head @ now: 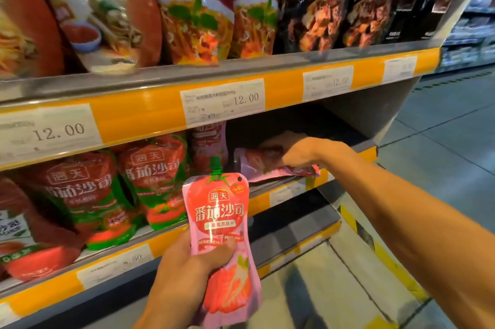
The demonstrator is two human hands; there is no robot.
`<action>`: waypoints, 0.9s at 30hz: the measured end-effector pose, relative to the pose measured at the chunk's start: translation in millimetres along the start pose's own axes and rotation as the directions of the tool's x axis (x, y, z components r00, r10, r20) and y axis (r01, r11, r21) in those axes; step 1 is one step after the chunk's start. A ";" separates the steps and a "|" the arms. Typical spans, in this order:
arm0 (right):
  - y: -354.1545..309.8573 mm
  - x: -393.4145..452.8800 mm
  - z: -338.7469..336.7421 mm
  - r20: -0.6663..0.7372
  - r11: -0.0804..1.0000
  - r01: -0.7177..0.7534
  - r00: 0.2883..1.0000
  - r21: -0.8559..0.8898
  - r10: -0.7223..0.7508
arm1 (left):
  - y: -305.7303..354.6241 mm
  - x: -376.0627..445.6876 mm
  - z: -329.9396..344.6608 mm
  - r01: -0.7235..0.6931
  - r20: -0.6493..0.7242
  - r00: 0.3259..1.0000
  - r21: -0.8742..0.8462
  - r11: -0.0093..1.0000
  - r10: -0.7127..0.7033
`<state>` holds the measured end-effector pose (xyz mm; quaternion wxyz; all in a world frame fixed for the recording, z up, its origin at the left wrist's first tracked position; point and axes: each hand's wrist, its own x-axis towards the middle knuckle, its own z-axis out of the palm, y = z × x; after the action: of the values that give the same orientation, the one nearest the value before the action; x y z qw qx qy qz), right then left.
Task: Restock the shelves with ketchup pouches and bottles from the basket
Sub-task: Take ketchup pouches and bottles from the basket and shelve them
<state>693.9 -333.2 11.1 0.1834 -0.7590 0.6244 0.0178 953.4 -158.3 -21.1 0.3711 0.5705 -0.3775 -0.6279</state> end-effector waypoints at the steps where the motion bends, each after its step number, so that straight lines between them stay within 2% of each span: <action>1: 1.5 -2.6 4.1 -0.014 0.999 -0.003 1.000 0.038 0.003 | 0.5 0.6 1.3 0.005 0.008 1.000 -0.007 1.000 -0.005; 4: -3.9 -13.5 13.4 -0.099 0.990 0.008 0.995 0.139 0.006 | -1.1 2.0 3.9 0.018 0.022 1.000 -0.025 1.000 -0.018; 5: -6.3 -18.4 16.3 -0.189 0.987 -0.014 0.981 0.161 0.045 | -2.7 2.9 4.6 0.020 0.023 1.000 -0.028 0.999 -0.019; 6: -8.5 -23.8 19.6 -0.323 0.976 -0.069 0.937 0.207 0.135 | -3.6 3.6 5.0 0.022 0.027 0.999 -0.032 0.999 -0.021; 7: -10.6 -30.6 23.9 -0.466 0.947 -0.137 0.844 0.292 0.266 | -4.2 4.1 5.4 0.026 0.035 0.999 -0.039 0.999 -0.025; 8: -12.6 -38.5 29.3 -0.571 0.898 -0.189 0.715 0.399 0.404 | -4.7 4.2 5.5 0.030 0.043 0.999 -0.044 0.999 -0.028; 9: -13.5 -46.0 35.2 -0.603 0.834 -0.231 0.597 0.502 0.528 | -5.3 4.4 5.5 0.032 0.049 0.998 -0.046 0.998 -0.029; 10: -12.5 -52.3 41.3 -0.557 0.749 -0.276 0.526 0.603 0.642 | -6.1 4.3 5.0 0.032 0.053 0.998 -0.050 0.998 -0.030; 11: -10.6 -56.4 47.4 -0.437 0.632 -0.324 0.504 0.704 0.745 | -6.8 4.4 4.5 0.033 0.057 0.998 -0.057 0.998 -0.030; 13: -8.8 -60.4 61.1 -0.092 0.322 -0.374 0.517 0.870 0.851 | -8.2 4.0 4.5 0.036 0.065 0.997 -0.070 0.997 -0.031; 14: -8.3 -60.8 67.0 0.066 0.170 -0.374 0.543 0.912 0.837 | -8.7 3.9 4.8 0.037 0.066 0.997 -0.075 0.996 -0.032; 15: -7.8 -59.9 71.5 0.186 0.053 -0.372 0.578 0.927 0.795 | -9.2 3.5 5.8 0.038 0.065 0.997 -0.078 0.996 -0.033; 17: -5.3 -54.8 77.2 0.302 -0.072 -0.366 0.625 0.928 0.719 | -9.4 4.3 7.2 0.041 0.057 0.998 -0.087 0.995 -0.036; 19: -1.6 -48.0 80.4 0.306 -0.103 -0.338 0.628 0.935 0.716 | -9.3 6.3 7.8 0.048 0.055 0.998 -0.100 0.994 -0.043; 23: -1.5 -44.4 81.5 0.138 0.013 -0.230 0.630 0.973 0.764 | -9.7 11.0 7.6 0.052 0.045 0.998 -0.090 0.995 -0.048; 27: -5.8 -47.0 82.2 -0.012 0.068 -0.076 0.577 0.995 0.817 | -11.4 14.9 10.1 0.061 0.049 0.997 -0.072 0.995 -0.058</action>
<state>705.7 -263.4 -51.9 0.3706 -0.1874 0.7366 -0.5338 941.8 -166.1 -37.2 0.3641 0.5527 -0.3454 -0.6653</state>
